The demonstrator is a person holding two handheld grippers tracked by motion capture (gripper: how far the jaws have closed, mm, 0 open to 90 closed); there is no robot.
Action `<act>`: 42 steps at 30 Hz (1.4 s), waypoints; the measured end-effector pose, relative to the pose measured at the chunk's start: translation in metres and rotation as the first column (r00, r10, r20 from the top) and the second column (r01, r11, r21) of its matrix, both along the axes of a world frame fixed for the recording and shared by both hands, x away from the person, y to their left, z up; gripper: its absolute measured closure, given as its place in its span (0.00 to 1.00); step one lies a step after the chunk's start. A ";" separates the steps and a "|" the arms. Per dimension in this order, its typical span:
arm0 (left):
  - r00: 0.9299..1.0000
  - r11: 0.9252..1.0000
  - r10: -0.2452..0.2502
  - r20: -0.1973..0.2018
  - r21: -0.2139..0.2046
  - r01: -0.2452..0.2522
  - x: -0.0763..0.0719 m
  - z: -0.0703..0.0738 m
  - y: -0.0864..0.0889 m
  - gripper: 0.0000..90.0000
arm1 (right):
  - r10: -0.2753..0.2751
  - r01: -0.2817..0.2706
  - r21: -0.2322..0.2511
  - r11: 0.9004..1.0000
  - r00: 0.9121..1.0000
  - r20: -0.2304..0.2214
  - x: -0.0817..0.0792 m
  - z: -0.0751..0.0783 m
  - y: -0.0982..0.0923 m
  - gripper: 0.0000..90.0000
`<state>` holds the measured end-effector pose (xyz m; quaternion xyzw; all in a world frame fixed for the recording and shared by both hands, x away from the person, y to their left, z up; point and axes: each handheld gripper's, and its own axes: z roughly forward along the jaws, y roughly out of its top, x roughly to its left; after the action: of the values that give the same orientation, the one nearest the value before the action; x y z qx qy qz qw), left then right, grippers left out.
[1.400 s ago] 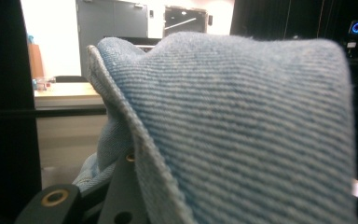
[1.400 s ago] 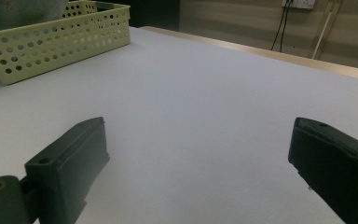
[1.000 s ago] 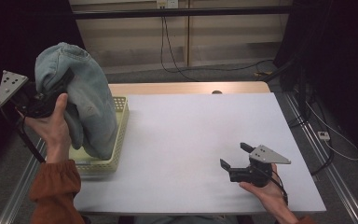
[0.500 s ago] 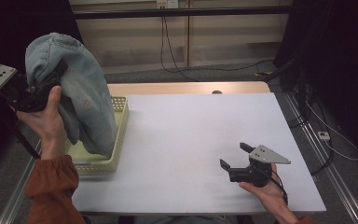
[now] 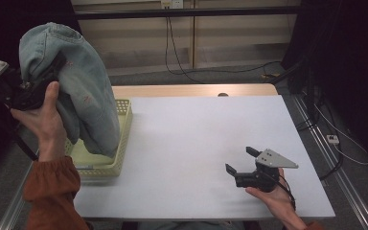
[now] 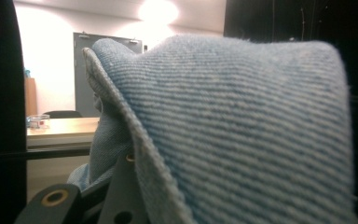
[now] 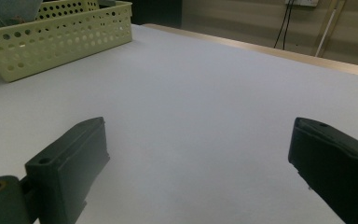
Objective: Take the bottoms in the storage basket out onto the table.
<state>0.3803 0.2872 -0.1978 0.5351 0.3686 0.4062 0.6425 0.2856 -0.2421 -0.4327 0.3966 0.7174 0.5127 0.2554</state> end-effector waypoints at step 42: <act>0.989 0.989 -0.148 0.009 0.017 0.148 0.009 0.021 -0.065 0.72 | -0.001 0.001 0.000 1.000 1.000 0.008 -0.001 0.001 -0.001 0.05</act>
<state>0.3891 0.2224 -0.1771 0.5641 0.3211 0.3633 0.6683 0.2847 -0.2428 -0.4321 0.3950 0.7161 0.5142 0.2583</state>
